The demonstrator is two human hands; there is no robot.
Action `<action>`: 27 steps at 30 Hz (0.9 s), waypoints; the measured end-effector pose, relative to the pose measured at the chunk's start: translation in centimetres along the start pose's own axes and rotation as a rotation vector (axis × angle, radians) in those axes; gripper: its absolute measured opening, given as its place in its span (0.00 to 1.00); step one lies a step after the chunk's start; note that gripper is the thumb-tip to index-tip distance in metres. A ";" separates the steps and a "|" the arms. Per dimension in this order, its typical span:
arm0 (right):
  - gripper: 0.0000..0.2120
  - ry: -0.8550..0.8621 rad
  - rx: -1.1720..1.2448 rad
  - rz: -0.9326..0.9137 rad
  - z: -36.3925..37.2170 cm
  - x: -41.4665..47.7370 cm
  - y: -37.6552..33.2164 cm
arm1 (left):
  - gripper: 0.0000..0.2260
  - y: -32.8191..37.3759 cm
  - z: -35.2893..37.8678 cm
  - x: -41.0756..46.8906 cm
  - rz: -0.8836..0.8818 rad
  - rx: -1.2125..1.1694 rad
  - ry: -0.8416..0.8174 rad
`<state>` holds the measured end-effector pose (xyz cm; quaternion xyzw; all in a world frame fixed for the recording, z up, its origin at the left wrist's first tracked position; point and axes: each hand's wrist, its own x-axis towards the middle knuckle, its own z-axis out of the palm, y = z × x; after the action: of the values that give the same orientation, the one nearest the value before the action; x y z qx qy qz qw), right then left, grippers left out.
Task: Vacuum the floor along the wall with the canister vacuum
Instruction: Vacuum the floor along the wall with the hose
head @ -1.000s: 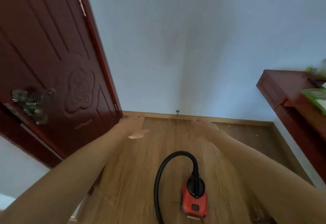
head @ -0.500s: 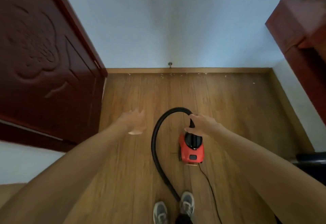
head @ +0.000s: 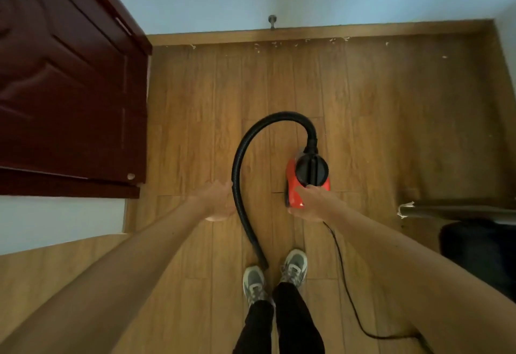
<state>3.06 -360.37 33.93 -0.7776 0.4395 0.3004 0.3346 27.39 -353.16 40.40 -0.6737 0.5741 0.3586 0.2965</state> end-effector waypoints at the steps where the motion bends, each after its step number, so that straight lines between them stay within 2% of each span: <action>1: 0.33 -0.022 0.006 0.005 0.5 0.4 0.4 | 0.31 0.3 0.4 0.7 -0.005 0.012 -0.017; 3: 0.31 -0.056 0.006 0.016 1.6 1.4 1.5 | 0.31 0.9 0.9 2.1 -0.004 0.037 -0.031; 6: 0.35 -0.071 0.047 0.059 3.0 2.8 2.6 | 0.28 1.9 0.7 4.3 0.017 0.081 -0.039; 13: 0.28 -0.005 0.186 0.105 5.0 4.5 4.3 | 0.30 2.8 -0.2 10.2 0.098 0.142 -0.045; 18: 0.29 0.005 0.299 0.247 6.5 6.5 4.8 | 0.27 3.1 -1.4 14.9 0.201 0.222 -0.082; 24: 0.35 -0.011 0.459 0.441 7.8 8.2 1.5 | 0.28 1.6 -3.8 19.2 0.385 0.352 -0.143; 27: 0.34 -0.025 0.576 0.507 7.3 9.4 -2.4 | 0.26 -0.8 -5.0 20.2 0.502 0.432 -0.158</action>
<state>8.00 -358.28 23.03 -0.5148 0.6800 0.2472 0.4599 30.53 -368.40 26.60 -0.4032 0.7599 0.3417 0.3784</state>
